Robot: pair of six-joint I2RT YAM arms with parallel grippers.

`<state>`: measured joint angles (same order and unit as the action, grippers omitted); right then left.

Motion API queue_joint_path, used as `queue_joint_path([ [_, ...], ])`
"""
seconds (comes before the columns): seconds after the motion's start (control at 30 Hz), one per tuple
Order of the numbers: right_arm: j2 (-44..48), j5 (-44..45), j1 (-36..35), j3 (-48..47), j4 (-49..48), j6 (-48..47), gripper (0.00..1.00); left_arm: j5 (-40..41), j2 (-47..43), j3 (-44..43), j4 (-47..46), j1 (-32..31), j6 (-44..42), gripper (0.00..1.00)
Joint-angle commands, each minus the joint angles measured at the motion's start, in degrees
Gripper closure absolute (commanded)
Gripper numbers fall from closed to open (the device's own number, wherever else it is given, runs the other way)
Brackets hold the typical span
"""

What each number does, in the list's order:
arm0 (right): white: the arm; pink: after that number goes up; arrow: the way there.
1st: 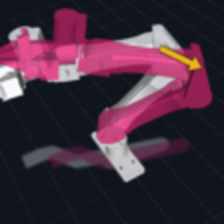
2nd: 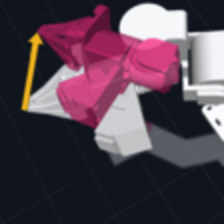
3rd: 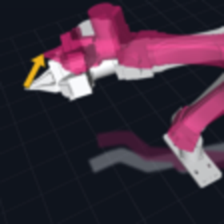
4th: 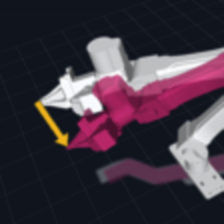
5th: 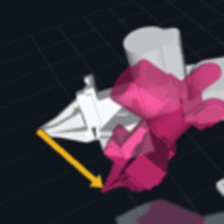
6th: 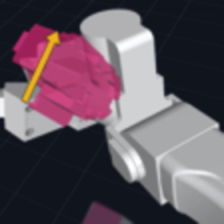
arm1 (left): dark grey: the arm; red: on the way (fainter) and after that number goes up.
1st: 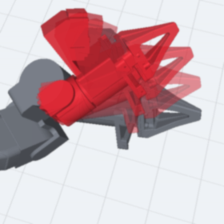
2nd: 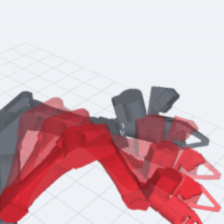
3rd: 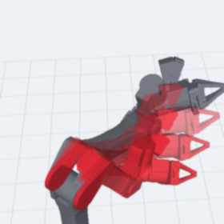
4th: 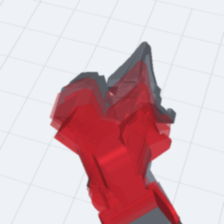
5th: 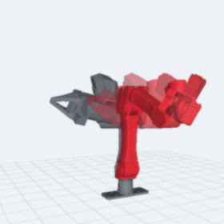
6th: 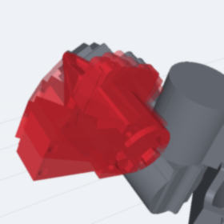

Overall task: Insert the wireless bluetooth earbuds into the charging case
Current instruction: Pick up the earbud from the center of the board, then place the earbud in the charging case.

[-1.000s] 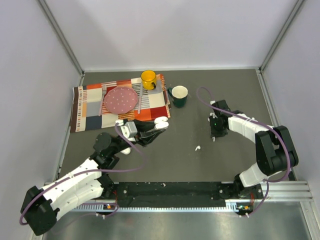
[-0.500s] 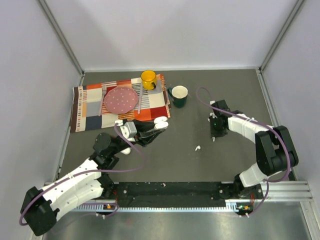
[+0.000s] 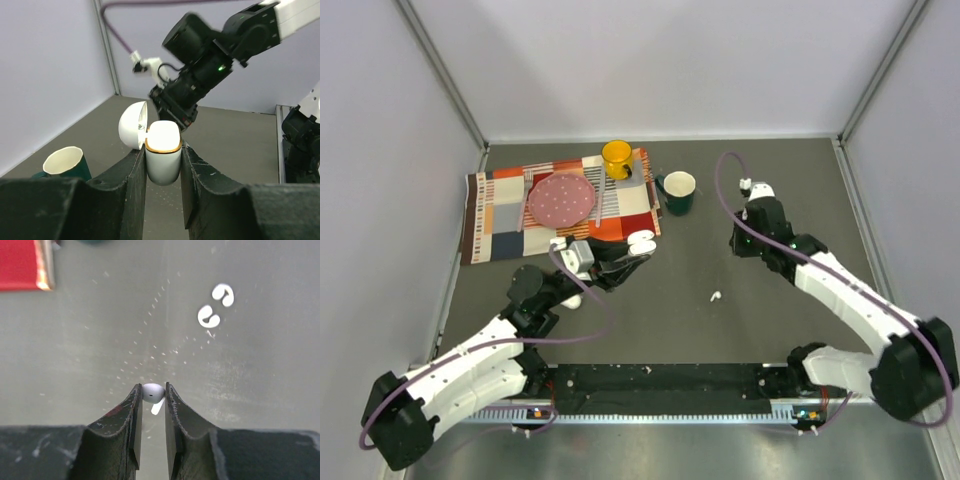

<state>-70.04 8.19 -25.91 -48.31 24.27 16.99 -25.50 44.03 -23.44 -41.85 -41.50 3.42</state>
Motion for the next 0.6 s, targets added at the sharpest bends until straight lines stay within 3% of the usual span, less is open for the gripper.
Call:
queue_joint_path([
  [0.0, 9.38, 7.36, -5.1, 0.67, -7.9, 2.61, 1.0, 1.94, 0.7, -0.11, -3.33, 0.01, 1.41, 1.0],
  [0.27, 23.88, 18.26, -17.57, 2.35, -22.32, -2.83, 1.0, 3.61, 1.67, 0.15, -4.82, -0.08, 2.03, 1.0],
  [0.57, 26.01, 18.71, -27.87, 0.85, -34.97, -13.3, 1.0, 4.58, 3.25, -0.29, -5.62, 0.01, 2.38, 1.0],
])
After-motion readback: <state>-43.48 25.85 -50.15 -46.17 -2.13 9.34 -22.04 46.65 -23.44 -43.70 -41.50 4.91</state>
